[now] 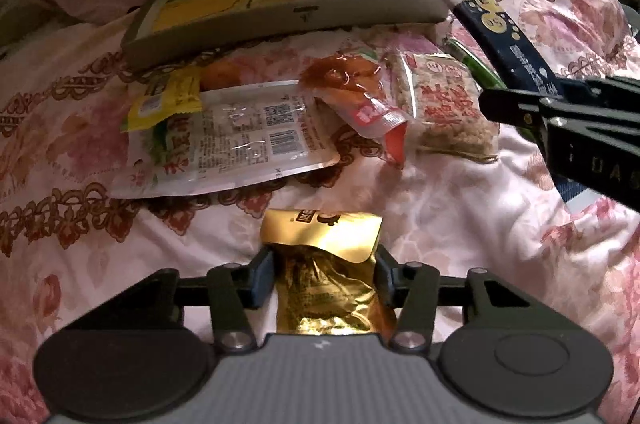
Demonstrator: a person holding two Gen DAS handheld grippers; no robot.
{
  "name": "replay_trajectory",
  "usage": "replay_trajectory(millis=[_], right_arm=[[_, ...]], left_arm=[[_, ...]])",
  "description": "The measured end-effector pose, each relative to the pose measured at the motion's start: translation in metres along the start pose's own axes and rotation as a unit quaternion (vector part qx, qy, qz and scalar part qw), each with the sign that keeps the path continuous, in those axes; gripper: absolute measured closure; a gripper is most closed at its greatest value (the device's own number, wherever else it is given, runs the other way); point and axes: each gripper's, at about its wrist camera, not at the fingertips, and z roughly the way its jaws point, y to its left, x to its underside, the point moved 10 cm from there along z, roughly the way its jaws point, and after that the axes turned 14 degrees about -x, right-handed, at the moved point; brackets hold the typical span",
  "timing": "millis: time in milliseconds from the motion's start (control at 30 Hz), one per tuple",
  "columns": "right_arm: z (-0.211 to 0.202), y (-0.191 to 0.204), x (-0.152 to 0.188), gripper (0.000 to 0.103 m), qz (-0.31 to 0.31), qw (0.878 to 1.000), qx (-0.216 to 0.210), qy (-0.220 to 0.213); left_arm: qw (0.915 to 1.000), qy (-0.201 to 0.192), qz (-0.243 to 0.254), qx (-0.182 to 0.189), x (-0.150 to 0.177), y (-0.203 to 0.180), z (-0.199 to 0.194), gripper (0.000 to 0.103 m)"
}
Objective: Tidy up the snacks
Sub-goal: 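Lift the gold pouch with the left gripper while the right gripper holds the tube up, then carry the gold pouch and navy-blue tube over the cardboard box with both grippers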
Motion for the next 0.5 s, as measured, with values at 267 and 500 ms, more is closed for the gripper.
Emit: replay_trajectory(millis=[267, 500], right_arm=[[-0.003, 0.0, -0.002, 0.068, 0.001, 1.0, 0.001, -0.007], [-0.003, -0.003, -0.006, 0.068, 0.006, 1.0, 0.001, -0.016]], left_arm=[[0.9987, -0.036, -0.033, 0.015, -0.025, 0.006, -0.02, 0.049], [0.9938, -0.091, -0.061, 0.018, -0.075, 0.013, -0.038, 0.049]])
